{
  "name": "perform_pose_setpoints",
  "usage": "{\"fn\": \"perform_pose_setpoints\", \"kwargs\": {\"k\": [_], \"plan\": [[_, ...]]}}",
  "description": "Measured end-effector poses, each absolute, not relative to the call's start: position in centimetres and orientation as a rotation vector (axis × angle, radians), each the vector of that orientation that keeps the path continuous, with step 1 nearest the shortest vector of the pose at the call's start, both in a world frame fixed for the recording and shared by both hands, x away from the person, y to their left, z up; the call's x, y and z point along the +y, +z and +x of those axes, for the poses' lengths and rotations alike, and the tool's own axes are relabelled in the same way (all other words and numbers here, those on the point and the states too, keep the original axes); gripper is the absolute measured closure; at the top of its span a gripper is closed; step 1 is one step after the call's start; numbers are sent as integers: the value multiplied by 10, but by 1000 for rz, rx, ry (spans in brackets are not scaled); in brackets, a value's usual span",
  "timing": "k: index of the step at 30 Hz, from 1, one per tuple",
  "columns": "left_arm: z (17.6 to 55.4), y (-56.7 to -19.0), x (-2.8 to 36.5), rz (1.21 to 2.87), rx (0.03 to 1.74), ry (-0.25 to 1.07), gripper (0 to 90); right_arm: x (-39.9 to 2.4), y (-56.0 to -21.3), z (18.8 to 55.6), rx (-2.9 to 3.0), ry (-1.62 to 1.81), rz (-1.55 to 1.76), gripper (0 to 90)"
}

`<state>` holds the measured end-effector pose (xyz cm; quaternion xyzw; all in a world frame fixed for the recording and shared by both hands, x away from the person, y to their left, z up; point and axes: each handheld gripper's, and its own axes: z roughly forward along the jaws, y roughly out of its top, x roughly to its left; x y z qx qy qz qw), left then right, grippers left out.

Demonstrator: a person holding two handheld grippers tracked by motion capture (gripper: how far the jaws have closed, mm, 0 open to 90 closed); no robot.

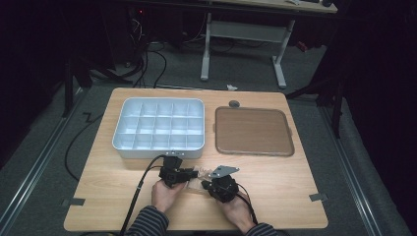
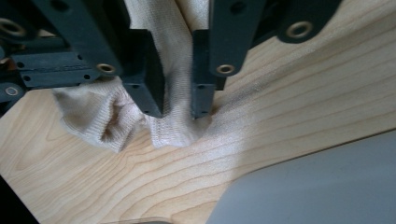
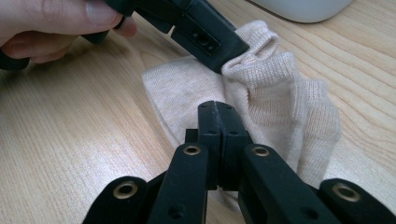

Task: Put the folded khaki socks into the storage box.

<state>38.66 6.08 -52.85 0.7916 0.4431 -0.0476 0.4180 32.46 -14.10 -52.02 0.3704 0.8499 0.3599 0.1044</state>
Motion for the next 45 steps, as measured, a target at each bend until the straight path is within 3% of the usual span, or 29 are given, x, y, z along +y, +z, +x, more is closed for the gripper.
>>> {"fn": "perform_pose_setpoints", "kwargs": {"k": [2, 8, 22, 45], "plan": [[386, -528, 61, 1986, 1104, -116, 815, -142, -520, 325, 2506, 1061, 1092, 900], [384, -526, 64, 1961, 1105, -131, 839, -143, -520, 325, 2506, 1072, 1103, 900], [372, -520, 63, 1956, 1094, -113, 844, -139, -501, 329, 2445, 1134, 1126, 900], [363, -508, 73, 1925, 1067, -117, 848, -141, -508, 343, 2479, 1010, 1198, 900]]}}
